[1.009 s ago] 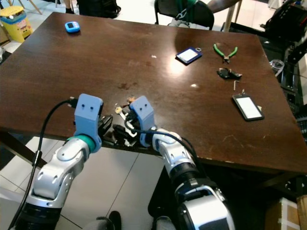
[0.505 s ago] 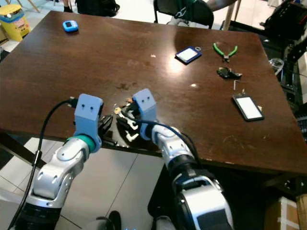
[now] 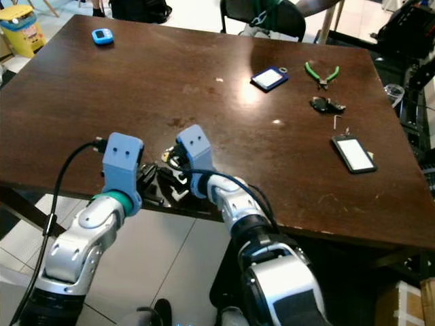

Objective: Hang keys on a hook

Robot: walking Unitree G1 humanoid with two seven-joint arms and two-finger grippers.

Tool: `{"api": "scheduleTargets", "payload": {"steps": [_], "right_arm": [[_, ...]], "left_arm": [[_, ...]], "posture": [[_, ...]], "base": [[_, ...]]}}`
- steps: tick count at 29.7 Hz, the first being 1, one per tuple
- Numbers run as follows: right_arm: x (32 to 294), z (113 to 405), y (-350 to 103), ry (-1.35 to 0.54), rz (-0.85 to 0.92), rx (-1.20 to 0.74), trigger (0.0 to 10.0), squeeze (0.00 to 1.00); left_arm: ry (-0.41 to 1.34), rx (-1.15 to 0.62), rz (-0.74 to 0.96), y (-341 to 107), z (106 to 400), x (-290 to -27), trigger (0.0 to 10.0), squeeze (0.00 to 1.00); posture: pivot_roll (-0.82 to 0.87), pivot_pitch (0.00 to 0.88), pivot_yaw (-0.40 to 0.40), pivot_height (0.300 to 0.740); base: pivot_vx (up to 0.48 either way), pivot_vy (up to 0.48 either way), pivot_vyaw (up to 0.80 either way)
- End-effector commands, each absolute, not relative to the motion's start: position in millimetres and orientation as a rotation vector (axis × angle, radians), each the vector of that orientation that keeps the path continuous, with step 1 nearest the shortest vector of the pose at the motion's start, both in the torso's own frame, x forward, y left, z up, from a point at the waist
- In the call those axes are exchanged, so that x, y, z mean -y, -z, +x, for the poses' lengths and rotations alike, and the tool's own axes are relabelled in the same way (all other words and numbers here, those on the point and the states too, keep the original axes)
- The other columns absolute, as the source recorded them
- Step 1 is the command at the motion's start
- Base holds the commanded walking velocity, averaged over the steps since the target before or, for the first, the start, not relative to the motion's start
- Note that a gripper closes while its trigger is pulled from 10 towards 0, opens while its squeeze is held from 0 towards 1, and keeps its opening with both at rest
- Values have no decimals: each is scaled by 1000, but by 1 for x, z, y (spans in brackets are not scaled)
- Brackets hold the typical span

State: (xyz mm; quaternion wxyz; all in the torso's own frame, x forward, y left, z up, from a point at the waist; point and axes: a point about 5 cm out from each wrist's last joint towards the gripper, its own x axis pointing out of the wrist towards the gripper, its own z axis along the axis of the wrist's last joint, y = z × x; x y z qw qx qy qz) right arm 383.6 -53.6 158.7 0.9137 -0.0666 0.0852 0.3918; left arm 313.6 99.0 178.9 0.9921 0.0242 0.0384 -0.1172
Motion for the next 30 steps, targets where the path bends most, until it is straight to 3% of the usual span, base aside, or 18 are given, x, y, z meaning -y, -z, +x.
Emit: {"api": "scheduleTargets", "payload": {"steps": [1, 17, 26, 27, 30], "right_arm": [[54, 375, -133, -821, -132, -292, 0, 0], [54, 370, -122, -837, -74, -334, 0, 0], [56, 374, -147, -861, 25, -156, 0, 0], [70, 383, -165, -744, 61, -59, 10000, 0], [86, 391, -181, -626, 93, 22, 10000, 0]], "left_arm": [[226, -102, 61, -174, 311, -101, 10000, 0], [228, -114, 65, -171, 309, -101, 10000, 0], [223, -110, 68, -173, 309, -103, 10000, 0], [221, -107, 68, -174, 310, -104, 10000, 0], [222, -104, 69, -175, 310, -104, 10000, 0]], "posture": [[14, 187, 53, 740], [12, 197, 62, 740], [14, 195, 62, 740], [2, 194, 73, 740], [2, 194, 73, 740]], "base": [[0, 0, 0], [0, 0, 0], [0, 0, 0], [0, 0, 0], [0, 0, 0]]}}
